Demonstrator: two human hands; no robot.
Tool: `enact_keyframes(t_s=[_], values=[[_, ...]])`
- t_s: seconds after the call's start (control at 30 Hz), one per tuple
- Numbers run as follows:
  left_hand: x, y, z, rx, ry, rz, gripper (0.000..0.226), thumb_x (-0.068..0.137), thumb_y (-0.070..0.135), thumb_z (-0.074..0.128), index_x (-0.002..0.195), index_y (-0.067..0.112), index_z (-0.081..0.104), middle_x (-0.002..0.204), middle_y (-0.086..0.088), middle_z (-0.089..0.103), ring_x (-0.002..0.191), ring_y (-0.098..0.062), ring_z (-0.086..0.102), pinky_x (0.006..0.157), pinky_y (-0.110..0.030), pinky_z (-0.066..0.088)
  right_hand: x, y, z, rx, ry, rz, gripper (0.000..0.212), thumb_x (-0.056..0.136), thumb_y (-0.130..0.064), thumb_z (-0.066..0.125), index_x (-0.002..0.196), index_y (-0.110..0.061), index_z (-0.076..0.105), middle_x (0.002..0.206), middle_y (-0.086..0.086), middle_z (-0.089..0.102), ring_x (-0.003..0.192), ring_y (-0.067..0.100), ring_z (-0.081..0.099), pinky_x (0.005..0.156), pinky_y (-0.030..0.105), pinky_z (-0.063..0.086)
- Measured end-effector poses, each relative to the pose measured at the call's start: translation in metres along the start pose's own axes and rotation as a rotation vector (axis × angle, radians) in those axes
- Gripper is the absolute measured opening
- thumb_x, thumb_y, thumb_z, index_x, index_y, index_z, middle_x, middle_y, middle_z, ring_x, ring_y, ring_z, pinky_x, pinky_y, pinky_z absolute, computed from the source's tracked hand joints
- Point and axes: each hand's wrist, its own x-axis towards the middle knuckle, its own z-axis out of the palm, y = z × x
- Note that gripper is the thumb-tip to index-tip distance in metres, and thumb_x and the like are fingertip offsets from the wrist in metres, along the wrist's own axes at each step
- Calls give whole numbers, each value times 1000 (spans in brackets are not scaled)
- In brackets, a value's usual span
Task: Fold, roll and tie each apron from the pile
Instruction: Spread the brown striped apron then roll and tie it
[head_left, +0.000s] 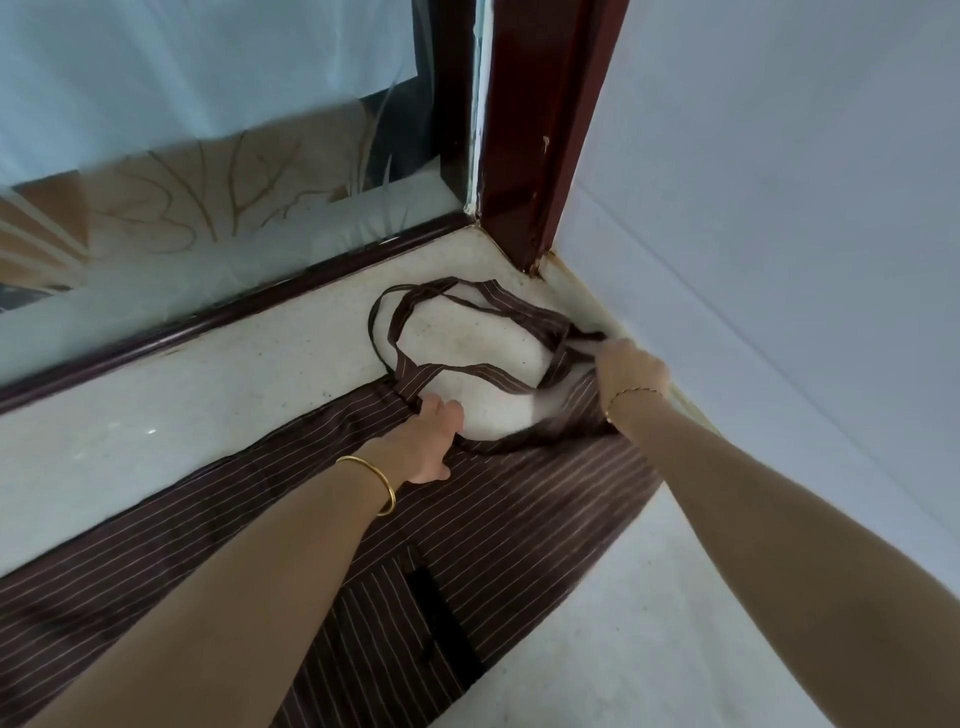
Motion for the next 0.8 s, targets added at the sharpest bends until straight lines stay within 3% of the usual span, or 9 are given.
enact_keyframes(t_s=[0.17, 0.27, 0.33, 0.4, 0.47, 0.6, 0.8], values=[[0, 1, 0, 46, 13, 7, 54, 85, 13, 68, 124, 12, 31, 139, -17, 17, 99, -27, 58, 92, -33, 50, -5, 13, -10, 128, 163, 61, 37, 78, 9, 58, 109, -6, 47, 111, 12, 42, 69, 26, 50, 56, 32, 40], [-1, 1, 1, 84, 9, 5, 50, 87, 15, 66, 125, 9, 36, 142, -17, 16, 100, -27, 59, 96, -34, 48, -20, -1, 3, 167, 297, -193, 34, 77, 9, 57, 106, -7, 49, 104, 9, 46, 75, 20, 44, 57, 31, 45], [-2, 1, 0, 102, 16, 9, 45, 90, 17, 62, 127, 8, 38, 143, -19, 14, 99, -27, 60, 96, -36, 48, -32, -15, 16, 222, 188, -395, 20, 83, 2, 54, 100, -10, 54, 93, 2, 52, 82, 18, 52, 67, 28, 52], [-2, 2, 0, 128, 32, 23, 38, 93, 16, 57, 126, 8, 39, 143, -19, 16, 94, -26, 61, 94, -36, 49, -39, -28, 30, 221, -31, -466, 11, 90, -13, 51, 100, -13, 57, 92, 0, 56, 90, 19, 55, 76, 30, 52], [-4, 4, 1, 163, 40, 33, 34, 94, 13, 55, 123, 7, 40, 139, -18, 20, 91, -24, 60, 92, -35, 50, -42, -34, 40, 172, -152, -459, 19, 91, -24, 50, 106, -14, 56, 99, 1, 55, 96, 21, 50, 77, 31, 46], [-11, 6, 3, 208, 33, 78, 31, 92, 9, 56, 119, 7, 40, 132, -14, 23, 89, -22, 56, 91, -34, 49, -46, -30, 50, 99, -376, -430, 29, 85, -23, 59, 111, -17, 48, 86, -2, 56, 79, 17, 56, 66, 27, 47], [-11, 8, -2, 262, 68, 65, 36, 89, 20, 63, 117, 9, 42, 127, -13, 28, 94, -21, 53, 87, -32, 51, -38, -22, 40, 33, -542, -431, 35, 85, -33, 58, 116, -18, 54, 107, 0, 59, 95, 20, 58, 85, 32, 49]])
